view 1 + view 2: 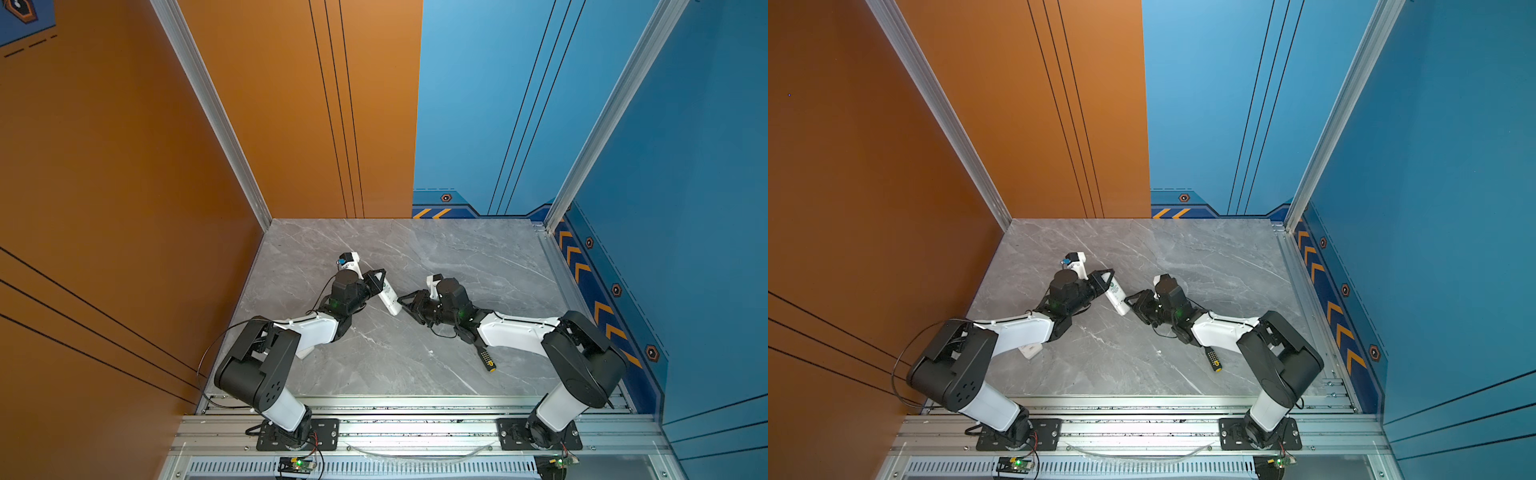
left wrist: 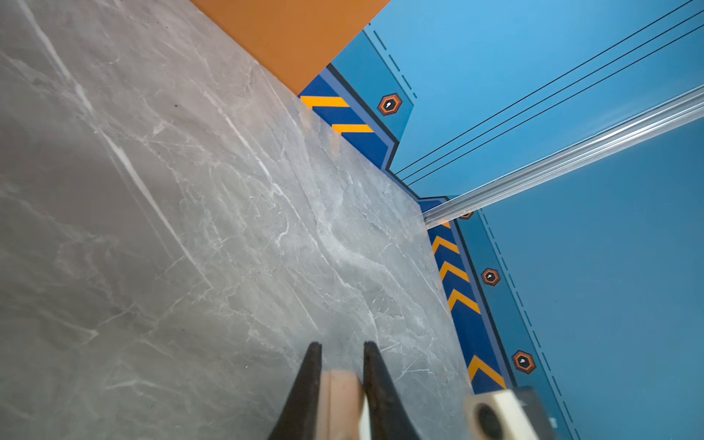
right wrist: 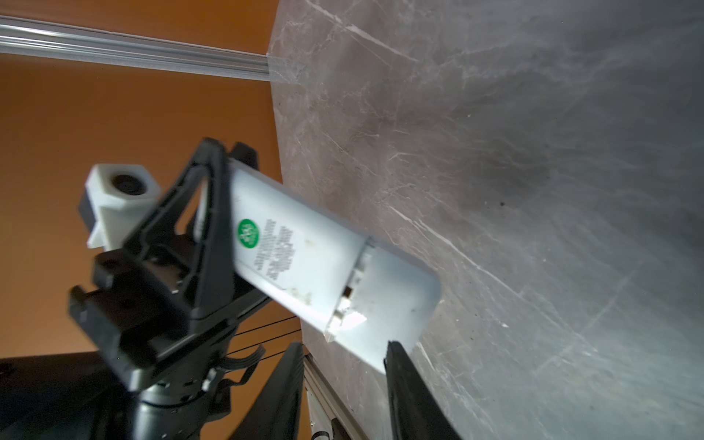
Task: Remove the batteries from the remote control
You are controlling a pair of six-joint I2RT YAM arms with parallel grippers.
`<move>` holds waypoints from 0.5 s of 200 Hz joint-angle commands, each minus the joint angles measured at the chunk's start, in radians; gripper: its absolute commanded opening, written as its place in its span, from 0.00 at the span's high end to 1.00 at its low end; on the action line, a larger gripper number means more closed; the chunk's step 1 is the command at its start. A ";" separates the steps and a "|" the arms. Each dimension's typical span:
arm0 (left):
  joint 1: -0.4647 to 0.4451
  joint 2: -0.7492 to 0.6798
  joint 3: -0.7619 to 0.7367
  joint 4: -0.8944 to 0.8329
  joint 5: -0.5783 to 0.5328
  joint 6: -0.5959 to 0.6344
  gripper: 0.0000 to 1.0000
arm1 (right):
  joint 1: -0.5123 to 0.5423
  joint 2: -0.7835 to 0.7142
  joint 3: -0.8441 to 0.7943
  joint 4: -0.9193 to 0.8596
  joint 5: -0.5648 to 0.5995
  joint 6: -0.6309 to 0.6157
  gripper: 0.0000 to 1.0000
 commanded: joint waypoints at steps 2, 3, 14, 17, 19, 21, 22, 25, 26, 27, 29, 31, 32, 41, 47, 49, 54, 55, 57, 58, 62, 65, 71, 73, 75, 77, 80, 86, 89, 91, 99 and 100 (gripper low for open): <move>-0.012 0.018 0.005 -0.038 -0.016 0.032 1.00 | -0.006 -0.037 0.003 0.030 -0.002 -0.014 0.62; -0.012 0.019 0.005 -0.038 -0.015 0.032 1.00 | -0.006 -0.036 0.004 0.031 -0.001 -0.013 0.62; -0.015 0.022 0.007 -0.038 -0.017 0.031 1.00 | -0.006 -0.029 0.005 0.040 -0.003 -0.010 0.63; -0.016 0.023 0.008 -0.038 -0.018 0.029 1.00 | -0.006 -0.024 0.008 0.041 -0.006 -0.010 0.63; -0.016 0.024 0.009 -0.038 -0.018 0.029 1.00 | -0.006 -0.023 0.010 0.041 -0.007 -0.010 0.63; -0.016 0.024 0.009 -0.038 -0.019 0.029 1.00 | -0.006 -0.022 0.012 0.042 -0.009 -0.010 0.63; -0.016 0.024 0.009 -0.038 -0.019 0.029 1.00 | -0.006 -0.020 0.012 0.043 -0.011 -0.010 0.63; -0.016 0.025 0.009 -0.038 -0.018 0.029 1.00 | -0.006 -0.016 0.013 0.044 -0.015 -0.010 0.62; -0.016 0.025 0.009 -0.038 -0.019 0.029 1.00 | -0.006 -0.016 0.014 0.044 -0.016 -0.010 0.62; -0.016 0.024 0.009 -0.038 -0.020 0.028 1.00 | -0.006 -0.016 0.014 0.045 -0.017 -0.010 0.62; -0.015 0.025 0.010 -0.038 -0.020 0.027 1.00 | -0.006 -0.015 0.014 0.046 -0.019 -0.009 0.62; -0.016 0.025 0.010 -0.038 -0.022 0.026 1.00 | -0.006 -0.015 0.014 0.045 -0.019 -0.008 0.61; -0.016 0.024 0.010 -0.038 -0.022 0.025 1.00 | -0.006 -0.015 0.013 0.045 -0.018 -0.007 0.60; -0.013 0.024 0.009 -0.036 -0.024 0.020 1.00 | -0.005 -0.021 0.008 0.018 -0.009 -0.008 0.53; -0.013 0.020 0.009 -0.032 -0.026 0.020 1.00 | -0.006 -0.031 0.003 -0.015 0.000 -0.017 0.47; -0.012 0.019 0.008 -0.029 -0.027 0.019 1.00 | -0.006 -0.034 0.002 -0.023 0.003 -0.021 0.45; -0.010 0.017 0.009 -0.025 -0.026 0.019 1.00 | -0.005 -0.039 -0.005 -0.038 0.012 -0.027 0.41; -0.010 0.018 0.009 -0.024 -0.025 0.018 1.00 | -0.005 -0.040 -0.009 -0.041 0.013 -0.028 0.40; -0.011 0.017 0.011 -0.024 -0.025 0.017 1.00 | -0.006 -0.041 -0.013 -0.045 0.017 -0.028 0.38; -0.010 0.018 0.011 -0.024 -0.025 0.017 1.00 | -0.005 -0.041 -0.016 -0.046 0.017 -0.027 0.38; -0.010 0.019 0.012 -0.024 -0.024 0.015 1.00 | -0.006 -0.039 -0.020 -0.040 0.017 -0.025 0.37; -0.010 0.021 0.015 -0.023 -0.022 0.013 1.00 | -0.005 -0.036 -0.027 -0.030 0.014 -0.021 0.36; -0.009 0.025 0.018 -0.014 -0.018 0.007 1.00 | -0.004 -0.013 -0.041 0.014 0.000 -0.008 0.36; -0.010 0.027 0.018 -0.011 -0.016 0.006 1.00 | -0.004 -0.010 -0.043 0.023 -0.002 -0.006 0.36; -0.010 0.029 0.018 -0.005 -0.014 0.003 1.00 | -0.004 -0.003 -0.046 0.040 -0.004 0.000 0.36; -0.010 0.032 0.019 0.001 -0.013 0.000 1.00 | -0.004 0.002 -0.050 0.057 -0.007 0.004 0.36; -0.009 0.036 0.017 0.008 -0.011 -0.005 1.00 | -0.002 0.012 -0.056 0.081 -0.009 0.018 0.36; -0.008 0.042 0.014 0.027 -0.010 -0.017 1.00 | 0.001 0.030 -0.068 0.132 -0.010 0.039 0.36; -0.008 0.045 0.011 0.036 -0.010 -0.024 1.00 | 0.002 0.041 -0.076 0.156 -0.007 0.052 0.37; -0.007 0.046 0.009 0.043 -0.012 -0.029 1.00 | 0.002 0.046 -0.079 0.173 -0.005 0.056 0.37; -0.004 0.055 0.002 0.068 -0.012 -0.043 1.00 | 0.006 0.060 -0.092 0.214 0.005 0.075 0.37; -0.004 0.056 0.002 0.070 -0.013 -0.045 1.00 | 0.006 0.062 -0.092 0.218 0.007 0.077 0.37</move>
